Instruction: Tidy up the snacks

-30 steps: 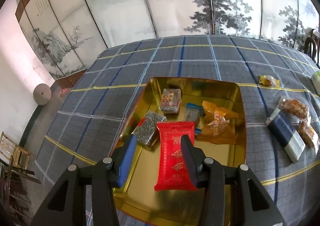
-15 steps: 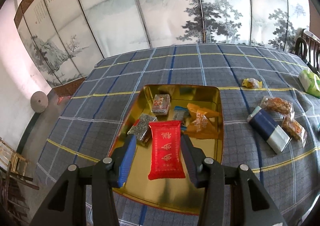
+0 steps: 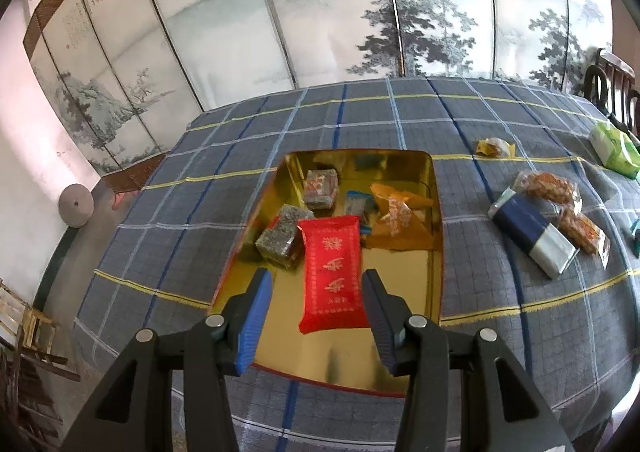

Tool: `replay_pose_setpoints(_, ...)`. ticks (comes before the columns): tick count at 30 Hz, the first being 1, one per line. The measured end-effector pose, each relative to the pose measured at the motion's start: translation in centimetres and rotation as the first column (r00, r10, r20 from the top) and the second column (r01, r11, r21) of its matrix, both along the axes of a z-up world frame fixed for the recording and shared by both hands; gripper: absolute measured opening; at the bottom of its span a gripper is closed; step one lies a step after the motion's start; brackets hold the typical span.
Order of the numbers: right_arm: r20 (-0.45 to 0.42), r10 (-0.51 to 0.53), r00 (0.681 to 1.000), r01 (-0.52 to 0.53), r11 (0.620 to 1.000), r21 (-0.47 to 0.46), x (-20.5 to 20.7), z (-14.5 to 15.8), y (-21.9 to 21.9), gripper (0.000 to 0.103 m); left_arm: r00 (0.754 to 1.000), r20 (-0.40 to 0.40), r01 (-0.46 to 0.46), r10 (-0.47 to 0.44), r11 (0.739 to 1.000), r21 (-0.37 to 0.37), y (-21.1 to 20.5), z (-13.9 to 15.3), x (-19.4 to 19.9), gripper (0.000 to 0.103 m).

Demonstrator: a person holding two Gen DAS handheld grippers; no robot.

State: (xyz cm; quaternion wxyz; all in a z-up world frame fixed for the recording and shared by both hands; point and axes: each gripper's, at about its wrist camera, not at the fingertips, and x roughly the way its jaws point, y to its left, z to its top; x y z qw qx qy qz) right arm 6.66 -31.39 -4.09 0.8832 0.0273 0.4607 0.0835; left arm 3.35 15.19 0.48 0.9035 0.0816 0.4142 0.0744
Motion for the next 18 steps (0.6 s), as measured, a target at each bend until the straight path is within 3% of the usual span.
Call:
replay_pose_setpoints(8, -0.069, 0.02, 0.997, -0.021, 1.0, -0.015, 2.8, -3.6, 0.6, 0.054, 0.999, -0.021, 0.03, -0.029, 1.0, 0.01, -1.4, -0.3, -0.3, 0.047)
replay_pose_setpoints(9, -0.112, 0.024, 0.993, -0.029, 0.998, -0.049, 3.4, -4.7, 1.0, 0.046, 0.999, -0.021, 0.031, -0.03, 0.999, 0.012, -1.5, -0.2, -0.3, 0.047)
replay_pose_setpoints(10, -0.111, 0.018, 0.994, -0.025, 0.998, -0.063, 3.5, -5.0, 1.1, 0.028, 0.999, -0.022, 0.029, -0.029, 0.999, 0.013, -1.4, -0.2, -0.4, 0.047)
replay_pose_setpoints(11, -0.119, 0.009, 0.993, -0.016, 0.998, -0.061, 3.6, -4.9, 0.9, 0.025, 0.999, -0.023, 0.026, -0.026, 1.0, 0.01, -1.2, -0.1, -0.4, 0.047)
replay_pose_setpoints(14, -0.075, 0.003, 0.997, -0.006, 0.999, -0.039, 2.9, -3.1, 0.8, 0.024, 1.0, -0.01, -0.003, 0.003, 1.0, -0.016, -0.2, 0.4, -0.9, 0.047)
replay_pose_setpoints(15, -0.034, 0.027, 0.999, -0.026, 1.0, 0.006, 2.4, -1.5, 1.0, 0.024, 1.0, -0.003, -0.013, 0.013, 0.999, -0.03, 0.3, 0.7, -1.1, 0.047)
replay_pose_setpoints(18, 0.041, 0.07, 0.997, -0.071, 0.997, 0.025, 1.6, 1.9, 3.0, 0.024, 0.998, 0.038, -0.043, 0.044, 0.998, -0.036, 1.5, 1.8, -2.4, 0.047)
